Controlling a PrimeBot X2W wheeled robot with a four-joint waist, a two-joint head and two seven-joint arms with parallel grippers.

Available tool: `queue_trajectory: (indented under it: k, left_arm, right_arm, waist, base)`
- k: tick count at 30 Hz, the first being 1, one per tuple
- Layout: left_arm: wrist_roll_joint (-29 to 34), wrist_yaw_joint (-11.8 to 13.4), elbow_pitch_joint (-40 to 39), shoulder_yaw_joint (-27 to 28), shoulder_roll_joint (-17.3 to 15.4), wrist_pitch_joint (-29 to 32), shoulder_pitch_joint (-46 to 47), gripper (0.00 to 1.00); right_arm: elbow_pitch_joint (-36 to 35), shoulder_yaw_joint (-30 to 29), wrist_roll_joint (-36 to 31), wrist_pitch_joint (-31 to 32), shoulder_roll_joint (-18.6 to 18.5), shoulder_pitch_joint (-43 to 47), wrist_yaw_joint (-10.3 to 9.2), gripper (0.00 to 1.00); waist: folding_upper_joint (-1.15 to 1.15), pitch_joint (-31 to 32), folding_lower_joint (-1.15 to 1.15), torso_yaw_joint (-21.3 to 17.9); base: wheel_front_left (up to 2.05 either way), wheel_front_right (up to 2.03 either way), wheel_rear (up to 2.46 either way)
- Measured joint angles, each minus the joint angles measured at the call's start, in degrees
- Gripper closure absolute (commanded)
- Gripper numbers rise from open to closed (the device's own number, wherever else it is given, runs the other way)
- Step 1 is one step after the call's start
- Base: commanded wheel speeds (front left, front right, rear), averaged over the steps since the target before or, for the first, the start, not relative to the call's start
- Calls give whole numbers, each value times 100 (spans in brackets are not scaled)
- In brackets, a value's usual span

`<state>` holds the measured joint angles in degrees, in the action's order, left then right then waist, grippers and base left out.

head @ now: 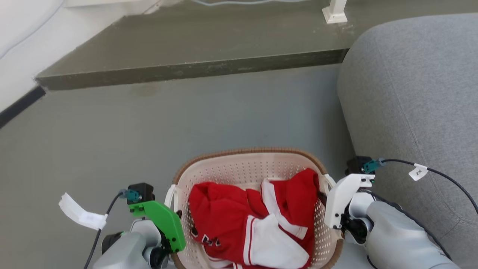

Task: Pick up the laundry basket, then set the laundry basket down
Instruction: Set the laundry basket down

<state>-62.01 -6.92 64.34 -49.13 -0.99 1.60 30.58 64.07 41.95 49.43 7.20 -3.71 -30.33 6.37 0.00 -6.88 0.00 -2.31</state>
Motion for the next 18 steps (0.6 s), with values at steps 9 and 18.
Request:
queue_trajectory:
  k: [9, 18]
  left_arm:
    - [1, 73, -51, 4, -10, -237, 325, 100]
    - [5, 96, -152, 36, -11, -546, 767, 100]
  right_arm:
    - [-12, -5, -2, -250, -32, -315, 0, 100]
    - [-99, -36, -12, -575, -164, -745, 3, 100]
  waist:
    - [0, -389, 0, 13]
    - [0, -960, 0, 36]
  base:
    - [0, 0, 0]
    - [0, 0, 0]
